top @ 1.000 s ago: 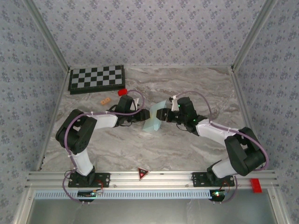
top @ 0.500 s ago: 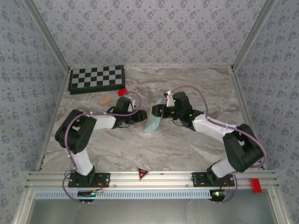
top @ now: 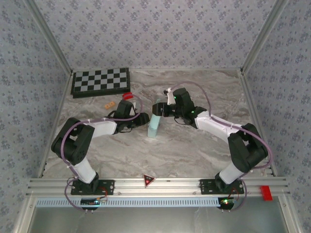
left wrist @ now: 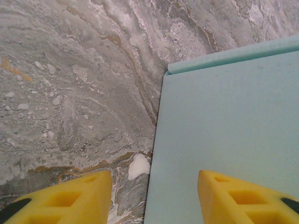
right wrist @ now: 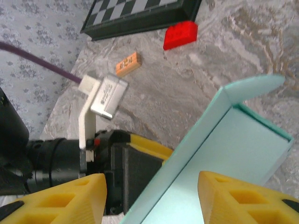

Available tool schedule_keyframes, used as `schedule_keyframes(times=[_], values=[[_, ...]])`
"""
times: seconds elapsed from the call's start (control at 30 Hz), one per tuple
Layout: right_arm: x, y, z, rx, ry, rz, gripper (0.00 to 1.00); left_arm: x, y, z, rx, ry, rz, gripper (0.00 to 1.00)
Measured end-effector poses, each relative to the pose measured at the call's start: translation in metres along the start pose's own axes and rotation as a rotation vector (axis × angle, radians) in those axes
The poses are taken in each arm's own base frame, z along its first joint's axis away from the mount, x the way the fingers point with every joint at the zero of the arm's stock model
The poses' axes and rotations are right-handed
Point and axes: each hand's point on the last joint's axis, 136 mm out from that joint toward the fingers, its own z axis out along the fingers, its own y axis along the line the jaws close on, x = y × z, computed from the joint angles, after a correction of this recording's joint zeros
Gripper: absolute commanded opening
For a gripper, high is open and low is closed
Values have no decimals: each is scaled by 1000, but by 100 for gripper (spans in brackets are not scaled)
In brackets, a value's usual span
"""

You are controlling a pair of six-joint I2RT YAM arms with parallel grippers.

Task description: Fold the paper box

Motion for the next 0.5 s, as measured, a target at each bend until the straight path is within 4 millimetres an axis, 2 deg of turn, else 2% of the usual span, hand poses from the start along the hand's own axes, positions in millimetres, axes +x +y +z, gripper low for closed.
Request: schedule_keyframes(times=[0.27,0.4,0.5], values=[[-5,-21,-18,146,-55,23,53,5,6,-2,-30,19,-1,51],[19,-43,-19,194,-19,79,53,4,4,-9,-39,11,12,51],[36,-51,-17,194,20,112,56,1,0,-15,-38,1,28,51]])
